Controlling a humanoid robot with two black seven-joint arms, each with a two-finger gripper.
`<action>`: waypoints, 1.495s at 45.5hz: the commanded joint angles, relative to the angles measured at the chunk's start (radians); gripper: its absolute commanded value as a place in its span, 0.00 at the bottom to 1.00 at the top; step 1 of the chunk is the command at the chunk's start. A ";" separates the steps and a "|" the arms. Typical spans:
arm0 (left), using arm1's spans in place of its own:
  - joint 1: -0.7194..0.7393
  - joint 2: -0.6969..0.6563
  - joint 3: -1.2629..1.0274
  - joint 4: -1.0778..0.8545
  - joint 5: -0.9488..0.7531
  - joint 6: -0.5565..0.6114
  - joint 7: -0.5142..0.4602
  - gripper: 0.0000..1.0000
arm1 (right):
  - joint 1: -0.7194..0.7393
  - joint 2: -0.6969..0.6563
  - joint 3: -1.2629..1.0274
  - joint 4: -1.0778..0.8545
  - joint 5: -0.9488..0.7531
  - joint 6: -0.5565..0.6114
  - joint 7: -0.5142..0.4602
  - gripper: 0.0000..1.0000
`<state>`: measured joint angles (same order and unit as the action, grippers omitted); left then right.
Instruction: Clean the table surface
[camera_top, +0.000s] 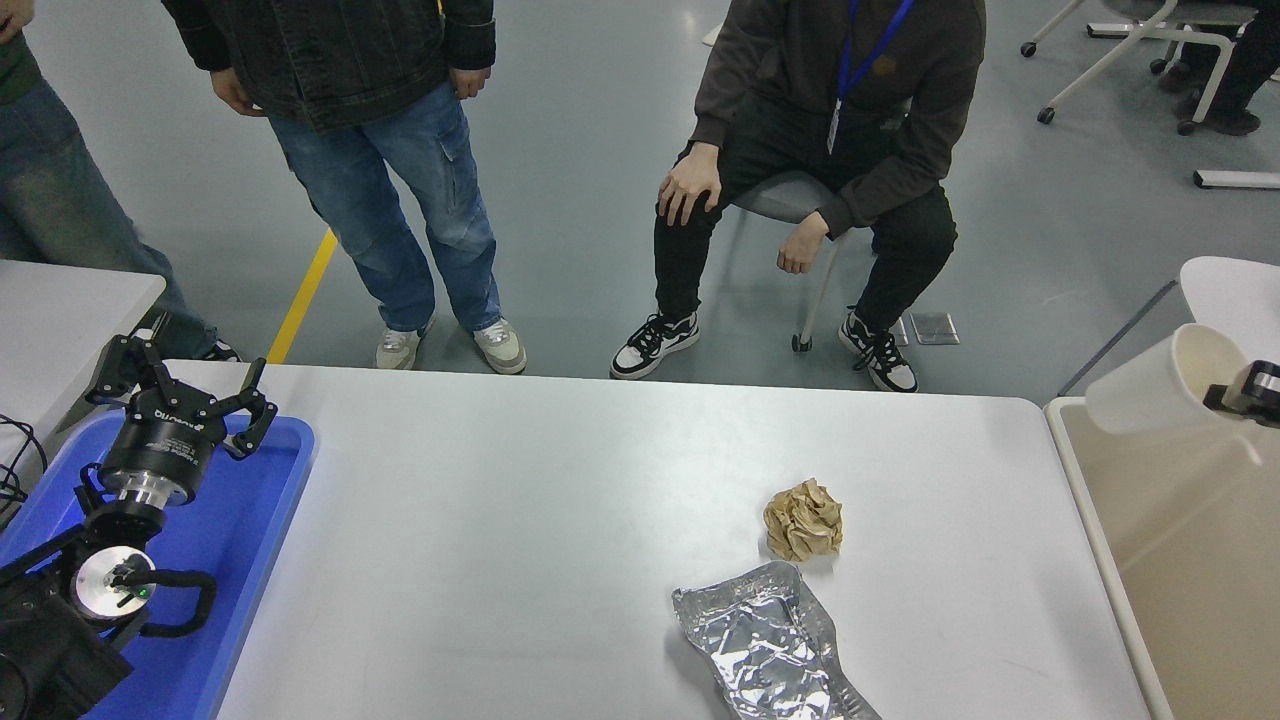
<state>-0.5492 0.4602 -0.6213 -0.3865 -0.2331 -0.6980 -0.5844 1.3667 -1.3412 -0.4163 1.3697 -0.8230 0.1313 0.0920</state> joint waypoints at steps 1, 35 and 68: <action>0.000 0.000 0.000 0.000 0.000 0.000 0.000 1.00 | -0.116 0.022 0.001 -0.087 0.015 -0.117 0.021 0.00; 0.000 0.000 0.000 0.000 0.000 0.000 0.000 1.00 | -0.636 0.387 0.237 -0.625 0.278 -0.271 0.048 0.00; 0.000 0.000 0.000 0.000 0.000 0.000 0.000 1.00 | -0.779 0.743 0.248 -1.192 0.335 -0.233 0.089 0.00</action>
<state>-0.5491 0.4602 -0.6213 -0.3865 -0.2331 -0.6980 -0.5844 0.6213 -0.6968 -0.1723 0.3195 -0.5000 -0.1133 0.1728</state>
